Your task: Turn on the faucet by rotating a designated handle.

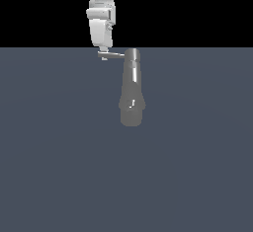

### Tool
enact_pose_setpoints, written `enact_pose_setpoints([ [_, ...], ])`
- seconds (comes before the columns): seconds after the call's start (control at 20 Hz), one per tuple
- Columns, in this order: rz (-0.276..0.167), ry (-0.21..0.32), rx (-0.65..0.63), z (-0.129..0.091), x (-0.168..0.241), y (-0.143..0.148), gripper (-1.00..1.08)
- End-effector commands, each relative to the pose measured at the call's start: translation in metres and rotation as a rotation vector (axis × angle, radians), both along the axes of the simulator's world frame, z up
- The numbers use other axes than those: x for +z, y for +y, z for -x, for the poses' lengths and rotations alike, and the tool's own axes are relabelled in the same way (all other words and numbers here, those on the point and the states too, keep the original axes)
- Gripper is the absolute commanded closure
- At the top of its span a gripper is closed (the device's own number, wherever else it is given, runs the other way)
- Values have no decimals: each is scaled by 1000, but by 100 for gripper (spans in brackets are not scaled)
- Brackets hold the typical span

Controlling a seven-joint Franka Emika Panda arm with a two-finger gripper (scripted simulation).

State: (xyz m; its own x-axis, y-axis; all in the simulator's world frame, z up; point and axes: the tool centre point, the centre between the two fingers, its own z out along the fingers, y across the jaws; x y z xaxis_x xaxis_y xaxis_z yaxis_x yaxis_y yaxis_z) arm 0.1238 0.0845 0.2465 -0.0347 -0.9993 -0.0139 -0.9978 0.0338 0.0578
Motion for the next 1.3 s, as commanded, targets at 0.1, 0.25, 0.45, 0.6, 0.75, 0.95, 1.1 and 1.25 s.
enact_pose_setpoints([
  [0.1,0,4,0,12,5,1,108],
  [0.25,0,4,0,20,8,1,108],
  [0.45,0,4,0,30,13,2,108],
  [0.6,0,4,0,37,17,2,108],
  [0.75,0,4,0,45,21,2,108],
  [0.95,0,4,0,56,26,3,108],
  [1.1,1,-9,-8,52,30,-5,108],
  [1.25,1,-7,-7,60,33,-11,108],
])
